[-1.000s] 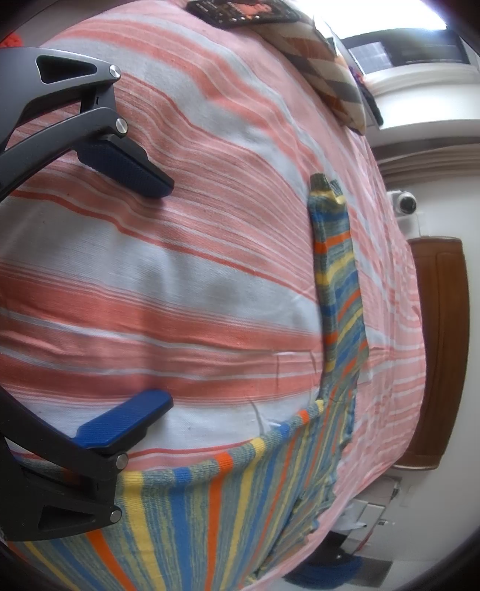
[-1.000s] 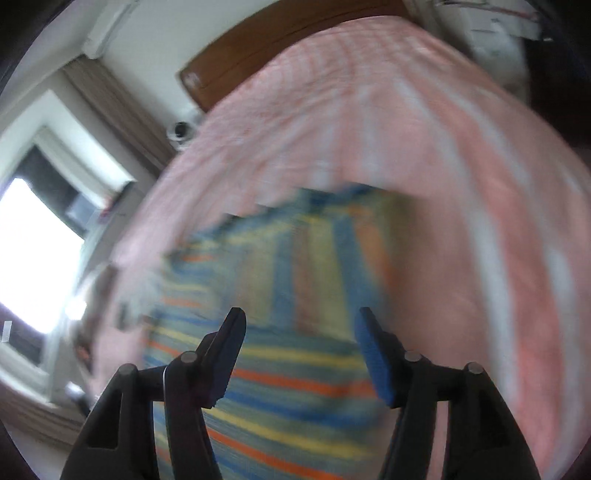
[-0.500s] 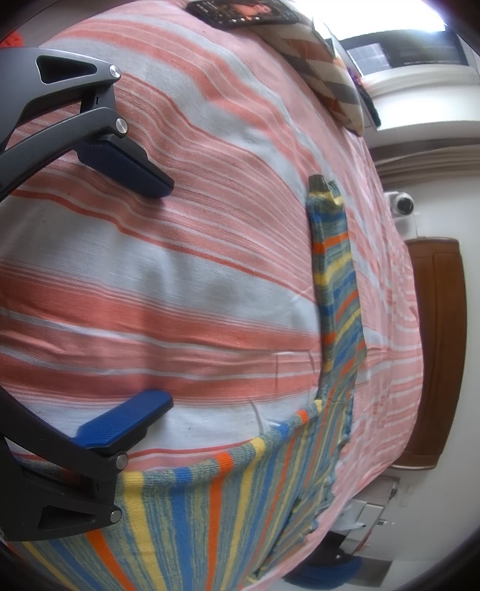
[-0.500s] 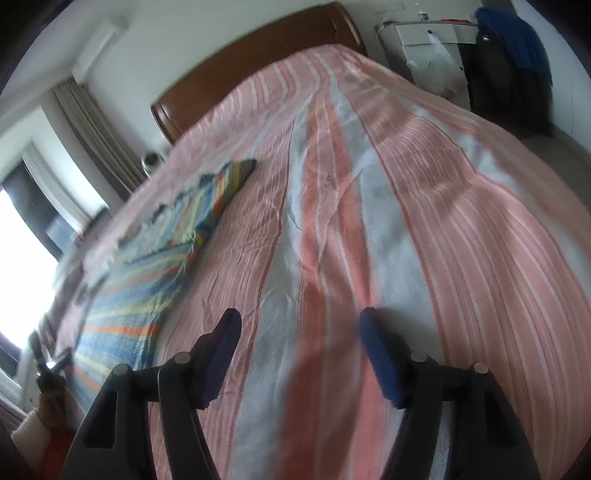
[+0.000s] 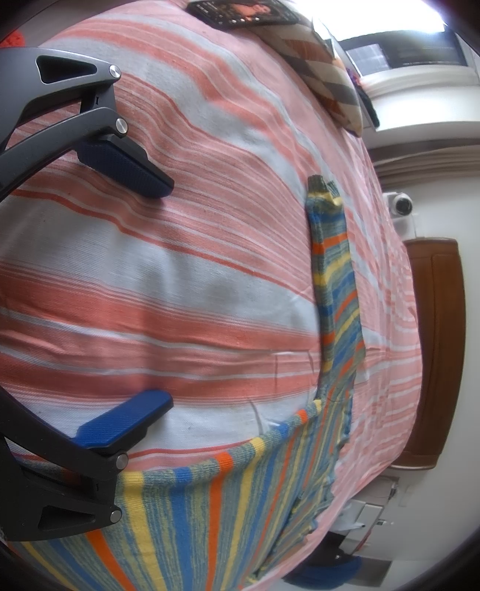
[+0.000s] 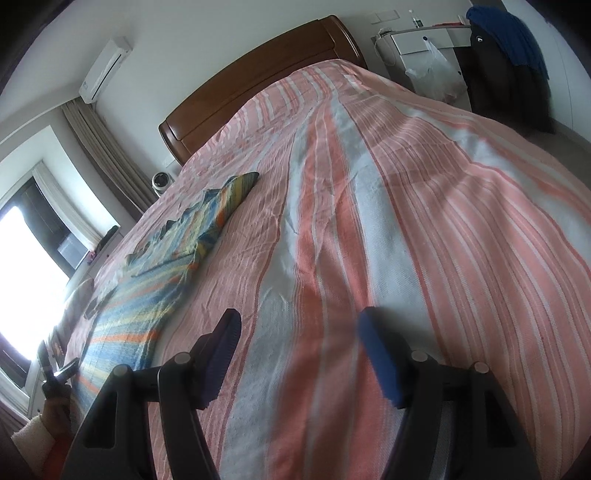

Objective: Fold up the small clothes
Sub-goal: 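Release the sleeve with the right gripper and withdraw it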

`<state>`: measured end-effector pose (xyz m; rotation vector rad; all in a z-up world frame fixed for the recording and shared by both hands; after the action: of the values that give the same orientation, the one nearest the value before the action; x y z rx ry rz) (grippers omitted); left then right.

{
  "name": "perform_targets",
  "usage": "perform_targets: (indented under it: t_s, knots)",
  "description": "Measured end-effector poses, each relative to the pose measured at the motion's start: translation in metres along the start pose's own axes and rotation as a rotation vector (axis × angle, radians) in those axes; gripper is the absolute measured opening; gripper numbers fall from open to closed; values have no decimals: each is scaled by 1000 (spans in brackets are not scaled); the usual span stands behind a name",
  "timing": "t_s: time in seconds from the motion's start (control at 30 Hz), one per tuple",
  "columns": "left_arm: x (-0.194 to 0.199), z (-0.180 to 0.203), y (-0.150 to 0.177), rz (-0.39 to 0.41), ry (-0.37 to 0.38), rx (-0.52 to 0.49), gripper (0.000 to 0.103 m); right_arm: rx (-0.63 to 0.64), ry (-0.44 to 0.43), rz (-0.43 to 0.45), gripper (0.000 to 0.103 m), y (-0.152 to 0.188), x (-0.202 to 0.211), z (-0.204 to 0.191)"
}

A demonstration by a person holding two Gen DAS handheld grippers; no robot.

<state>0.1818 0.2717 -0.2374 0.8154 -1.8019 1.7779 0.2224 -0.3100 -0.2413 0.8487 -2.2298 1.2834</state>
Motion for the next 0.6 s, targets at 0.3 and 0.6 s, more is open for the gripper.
perform_targets:
  t_s: [0.3, 0.6]
  knots:
    - [0, 0, 0, 0, -1, 0, 103, 6, 10, -2, 67, 0, -1, 0]
    - [0, 0, 0, 1, 0, 0, 103, 7, 10, -2, 67, 0, -1, 0]
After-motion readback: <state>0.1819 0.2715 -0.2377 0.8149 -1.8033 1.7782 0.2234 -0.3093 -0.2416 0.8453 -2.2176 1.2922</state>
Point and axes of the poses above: each gripper's, at about its wrist camera, not at the fingertips, and x roughly against the way its jaws point, z to its right, y to its underside, the point moved 7 cm from there along -x, roughly the way its jaws point, and after that the axes turned 3 degrees about -x, right-handed, at the moved point
